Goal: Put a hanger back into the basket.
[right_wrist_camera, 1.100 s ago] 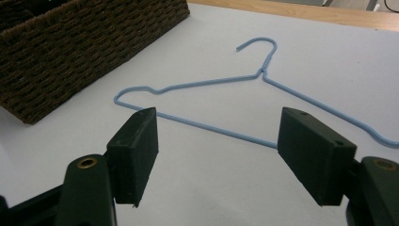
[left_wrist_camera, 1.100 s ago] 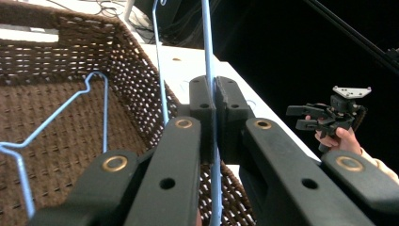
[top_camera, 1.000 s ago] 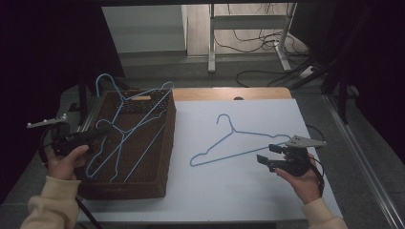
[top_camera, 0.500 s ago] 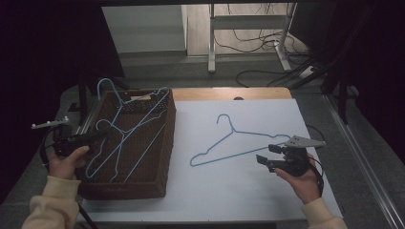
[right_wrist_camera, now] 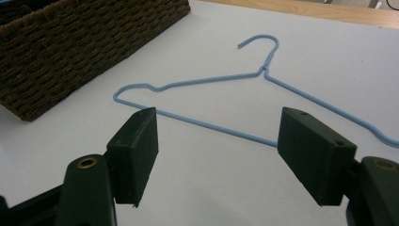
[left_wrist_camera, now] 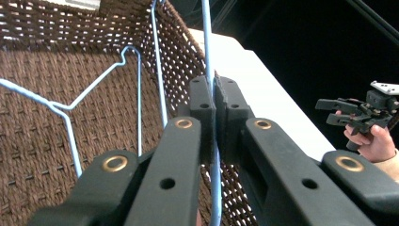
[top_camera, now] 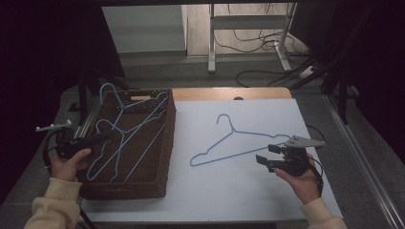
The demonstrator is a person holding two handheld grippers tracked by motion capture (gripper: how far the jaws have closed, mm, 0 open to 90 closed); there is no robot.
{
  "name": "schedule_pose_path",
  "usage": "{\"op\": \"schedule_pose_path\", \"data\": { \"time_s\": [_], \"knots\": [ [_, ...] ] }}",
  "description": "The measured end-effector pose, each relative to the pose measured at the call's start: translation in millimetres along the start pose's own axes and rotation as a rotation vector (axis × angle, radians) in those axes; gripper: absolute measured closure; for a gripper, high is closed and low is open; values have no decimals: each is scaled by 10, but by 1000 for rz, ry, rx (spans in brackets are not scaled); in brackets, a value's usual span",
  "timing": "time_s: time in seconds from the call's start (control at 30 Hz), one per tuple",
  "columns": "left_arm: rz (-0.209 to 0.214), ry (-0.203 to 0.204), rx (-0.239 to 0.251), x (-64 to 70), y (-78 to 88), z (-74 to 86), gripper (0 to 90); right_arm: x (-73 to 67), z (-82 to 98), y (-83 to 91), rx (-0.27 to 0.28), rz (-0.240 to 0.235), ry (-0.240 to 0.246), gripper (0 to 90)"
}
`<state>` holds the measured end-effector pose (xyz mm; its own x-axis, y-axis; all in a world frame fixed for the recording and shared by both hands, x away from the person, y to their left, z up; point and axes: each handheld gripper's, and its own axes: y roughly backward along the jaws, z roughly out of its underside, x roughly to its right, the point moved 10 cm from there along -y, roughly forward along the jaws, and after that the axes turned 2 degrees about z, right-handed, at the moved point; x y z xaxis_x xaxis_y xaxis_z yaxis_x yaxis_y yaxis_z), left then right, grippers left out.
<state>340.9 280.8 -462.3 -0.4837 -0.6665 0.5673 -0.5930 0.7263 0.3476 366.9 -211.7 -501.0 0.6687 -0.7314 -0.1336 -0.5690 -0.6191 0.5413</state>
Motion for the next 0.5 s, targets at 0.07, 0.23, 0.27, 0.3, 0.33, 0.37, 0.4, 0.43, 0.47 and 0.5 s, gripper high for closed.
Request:
{"op": "schedule_pose_path", "data": {
  "time_s": [0.07, 0.23, 0.27, 0.3, 0.33, 0.37, 0.4, 0.43, 0.47, 0.5],
  "knots": [
    [0, 3, -14, -10, -43, 23, 865, -3, 0, -3, -2, -1, 0, 296],
    [2, 9, -40, -29, -140, 81, 865, -2, 0, -4, -2, -1, 1, 295],
    [1, 13, -44, -39, -154, 96, 865, -1, 0, -3, -2, -2, 0, 295],
    [0, 18, -48, -53, -168, 113, 865, 1, 0, -2, -1, -1, 0, 295],
    [-5, 24, -53, -71, -179, 130, 865, 4, 1, -1, -1, 1, 0, 295],
    [-14, 27, -57, -94, -191, 147, 865, 4, 0, -1, 0, -1, -1, 295],
    [-19, 31, -62, -112, -202, 163, 865, 5, 0, 0, 0, 0, 0, 296],
    [-21, 37, -63, -125, -209, 172, 865, 4, -1, 0, 0, -1, -1, 295],
    [-26, 39, -63, -134, -211, 175, 865, 3, -1, 0, 0, 1, 0, 295],
    [-28, 41, -63, -136, -211, 174, 864, 0, -2, 0, 0, -1, 0, 296]
  ]
}}
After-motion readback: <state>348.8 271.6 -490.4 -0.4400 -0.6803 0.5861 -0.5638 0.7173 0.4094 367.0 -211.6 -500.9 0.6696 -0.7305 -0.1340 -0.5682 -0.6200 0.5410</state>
